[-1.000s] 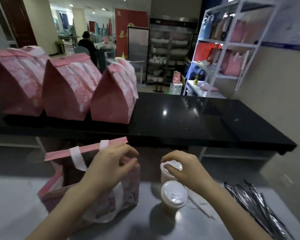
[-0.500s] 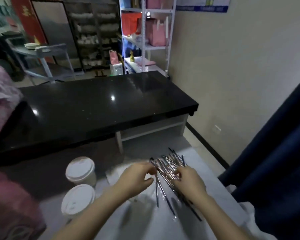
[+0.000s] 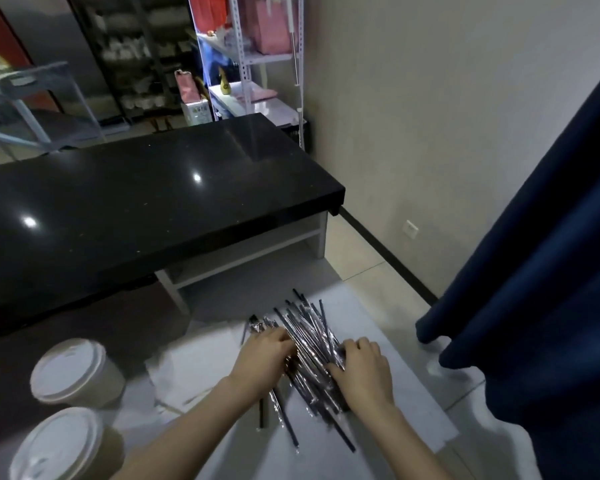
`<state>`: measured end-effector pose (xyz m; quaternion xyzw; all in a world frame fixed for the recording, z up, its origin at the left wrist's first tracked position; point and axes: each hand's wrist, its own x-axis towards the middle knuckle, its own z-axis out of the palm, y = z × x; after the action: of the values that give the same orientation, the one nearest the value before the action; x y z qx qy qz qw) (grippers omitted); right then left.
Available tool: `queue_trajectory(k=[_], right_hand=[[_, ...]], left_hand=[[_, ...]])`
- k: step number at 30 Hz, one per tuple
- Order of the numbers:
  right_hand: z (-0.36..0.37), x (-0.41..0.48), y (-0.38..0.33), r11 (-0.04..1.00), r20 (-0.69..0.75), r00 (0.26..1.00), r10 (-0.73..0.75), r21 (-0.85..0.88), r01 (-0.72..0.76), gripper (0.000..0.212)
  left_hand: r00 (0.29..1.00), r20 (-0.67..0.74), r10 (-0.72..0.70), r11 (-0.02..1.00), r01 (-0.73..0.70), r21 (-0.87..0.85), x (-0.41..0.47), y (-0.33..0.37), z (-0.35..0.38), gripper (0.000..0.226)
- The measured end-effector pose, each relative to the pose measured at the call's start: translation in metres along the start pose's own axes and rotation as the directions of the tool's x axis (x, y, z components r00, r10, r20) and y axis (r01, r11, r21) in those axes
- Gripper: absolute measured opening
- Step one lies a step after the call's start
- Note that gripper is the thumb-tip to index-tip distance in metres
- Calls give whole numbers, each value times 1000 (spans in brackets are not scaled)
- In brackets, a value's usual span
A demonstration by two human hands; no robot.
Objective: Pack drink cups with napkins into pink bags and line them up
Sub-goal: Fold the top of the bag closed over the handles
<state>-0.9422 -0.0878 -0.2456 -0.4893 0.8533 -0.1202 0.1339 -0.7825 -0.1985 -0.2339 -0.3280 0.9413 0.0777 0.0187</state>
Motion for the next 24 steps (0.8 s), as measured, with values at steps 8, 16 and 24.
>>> queue_trajectory(k=[8,16,24], right_hand=[[-3,-1,5,986,-80,996,46,161,-32,14],[-23,-9,8,953,-101,989,107,295,-73,7],[-26,-17,5,952,-133,990,45,307,-2,8]], left_hand=[[1000,-23,6,997,-7,-77,8,-2,-7,23],[973,-201,-116,956,55,-289,14,2,-28,46],[960,-232,-156,884,31,-466,5,4,-30,87]])
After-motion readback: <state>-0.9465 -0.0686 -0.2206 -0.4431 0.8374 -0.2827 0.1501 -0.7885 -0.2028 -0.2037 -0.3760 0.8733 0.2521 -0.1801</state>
